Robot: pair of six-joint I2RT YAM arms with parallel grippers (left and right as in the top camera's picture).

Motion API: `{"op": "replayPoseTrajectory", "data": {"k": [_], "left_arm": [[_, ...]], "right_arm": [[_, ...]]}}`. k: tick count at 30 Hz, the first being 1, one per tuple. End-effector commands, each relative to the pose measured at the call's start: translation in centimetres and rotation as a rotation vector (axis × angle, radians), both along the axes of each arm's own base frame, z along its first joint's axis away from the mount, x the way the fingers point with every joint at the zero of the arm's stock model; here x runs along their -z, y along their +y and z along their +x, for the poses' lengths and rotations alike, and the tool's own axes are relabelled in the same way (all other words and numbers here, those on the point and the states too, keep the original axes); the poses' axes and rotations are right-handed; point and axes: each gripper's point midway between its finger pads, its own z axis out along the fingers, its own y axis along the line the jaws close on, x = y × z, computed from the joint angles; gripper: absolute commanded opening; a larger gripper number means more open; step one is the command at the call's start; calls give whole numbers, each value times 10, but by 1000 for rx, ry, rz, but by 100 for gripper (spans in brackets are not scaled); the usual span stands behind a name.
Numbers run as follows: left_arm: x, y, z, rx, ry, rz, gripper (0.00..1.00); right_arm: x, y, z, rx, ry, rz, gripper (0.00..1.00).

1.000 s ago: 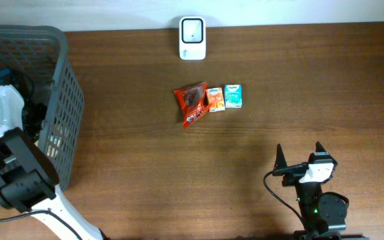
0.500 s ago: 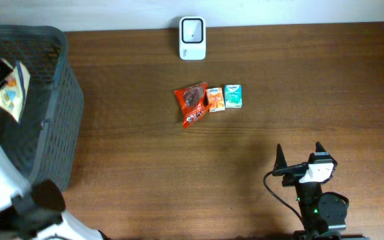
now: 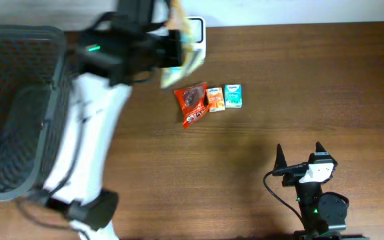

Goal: Scan the item barcode
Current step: 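Carry the cream snack bag right of the packs and release it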

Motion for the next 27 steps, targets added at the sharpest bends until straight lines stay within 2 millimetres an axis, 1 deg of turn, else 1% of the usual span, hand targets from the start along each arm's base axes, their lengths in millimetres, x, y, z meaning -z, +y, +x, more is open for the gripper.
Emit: {"op": "replayPoseTrajectory", "data": {"k": [1,2,4,5,9,11,15,17,19,20,21,22,24,25,26,27], "left_arm": [[51,-68,13,126,40,28,0],[70,-90,17,158,50,35,0],[99,-120,21,202,65,45,0],[121,-141,21,224,87,48,0],[165,-193,10,313,104,48,0],[185,-212,2,346,118,59,0],[202,-229,-12,340,161,52,0],[213,-230,-11,340,178,63,0],[233,-229,-11,337,204,84,0],[249,-230,-11,329,232,96,0],[258,-230,-11,326,245,103,2],[260,-229,-12,324,250,106,13],[259,-229,-10,323,247,103,73],[254,-229,-8,322,241,96,78],[247,-229,-6,321,232,90,78],[230,-227,-2,320,213,81,80]], "right_arm": [[3,-2,0,10,5,-7,98],[3,-2,0,10,5,-7,98],[3,-2,0,10,5,-7,98],[3,-2,0,10,5,-7,99],[3,-2,0,10,5,-7,98],[3,-2,0,10,5,-7,98],[3,-2,0,10,5,-7,98],[3,-2,0,10,5,-7,98],[3,-2,0,10,5,-7,98],[3,-2,0,10,5,-7,98],[3,-2,0,10,5,-7,98],[3,-2,0,10,5,-7,98],[3,-2,0,10,5,-7,98],[3,-2,0,11,5,-7,99],[3,-2,0,10,5,-7,98],[3,-2,0,10,5,-7,99]]}}
